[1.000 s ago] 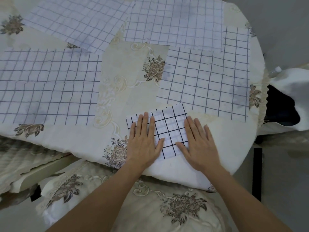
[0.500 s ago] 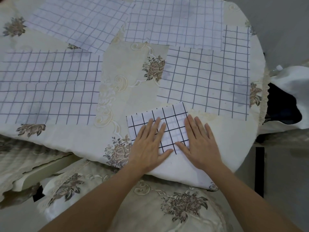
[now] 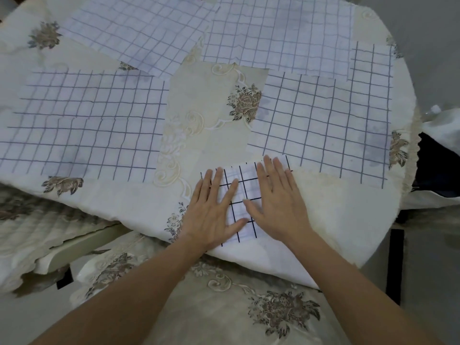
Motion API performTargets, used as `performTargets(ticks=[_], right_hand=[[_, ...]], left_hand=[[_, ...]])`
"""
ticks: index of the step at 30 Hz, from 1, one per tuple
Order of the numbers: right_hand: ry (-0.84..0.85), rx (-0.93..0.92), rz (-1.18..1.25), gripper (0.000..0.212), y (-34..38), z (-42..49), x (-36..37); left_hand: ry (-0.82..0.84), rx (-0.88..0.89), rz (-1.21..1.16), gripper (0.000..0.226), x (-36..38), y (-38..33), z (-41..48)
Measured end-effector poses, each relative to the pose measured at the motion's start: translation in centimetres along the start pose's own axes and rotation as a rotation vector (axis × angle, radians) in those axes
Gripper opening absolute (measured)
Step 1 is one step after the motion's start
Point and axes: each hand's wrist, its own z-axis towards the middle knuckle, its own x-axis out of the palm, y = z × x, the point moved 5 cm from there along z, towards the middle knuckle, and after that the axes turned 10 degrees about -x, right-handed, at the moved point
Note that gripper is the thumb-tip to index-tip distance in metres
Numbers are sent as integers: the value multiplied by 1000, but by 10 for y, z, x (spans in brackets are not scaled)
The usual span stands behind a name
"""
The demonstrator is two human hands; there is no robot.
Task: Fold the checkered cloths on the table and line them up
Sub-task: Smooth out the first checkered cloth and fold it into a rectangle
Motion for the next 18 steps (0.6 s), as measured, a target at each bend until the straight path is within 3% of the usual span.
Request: performTargets(ticks=[12, 18], right_hand=[[46, 163, -13, 87, -42, 3, 20], [101, 182, 62, 88, -44, 11, 9]], left_hand=[[23, -6, -15, 92, -1, 1, 0], [174, -40, -8, 96, -14, 1, 6]])
